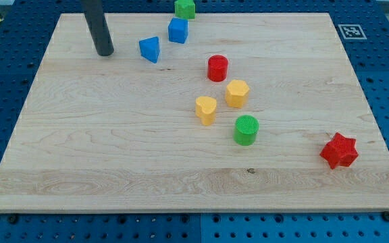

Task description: Place the blue triangle left to blue cube

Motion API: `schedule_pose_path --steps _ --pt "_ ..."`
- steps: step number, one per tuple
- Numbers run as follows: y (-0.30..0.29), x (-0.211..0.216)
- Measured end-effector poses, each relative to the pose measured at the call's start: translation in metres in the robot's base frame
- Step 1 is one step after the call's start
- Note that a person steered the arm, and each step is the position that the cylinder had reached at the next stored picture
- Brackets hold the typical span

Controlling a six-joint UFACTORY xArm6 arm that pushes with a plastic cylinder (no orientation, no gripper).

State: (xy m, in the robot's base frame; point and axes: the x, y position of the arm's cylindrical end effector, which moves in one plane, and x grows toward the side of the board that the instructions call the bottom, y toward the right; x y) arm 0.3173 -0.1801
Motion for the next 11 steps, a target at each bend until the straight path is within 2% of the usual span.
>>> schedule_pose_path --steps 1,5,7,10,11 --pt "0.013 0.017" --pt "0.072 0.026" --pt "0.088 -0.003" --pt "0.092 -0.006" --pt "0.094 -0.018"
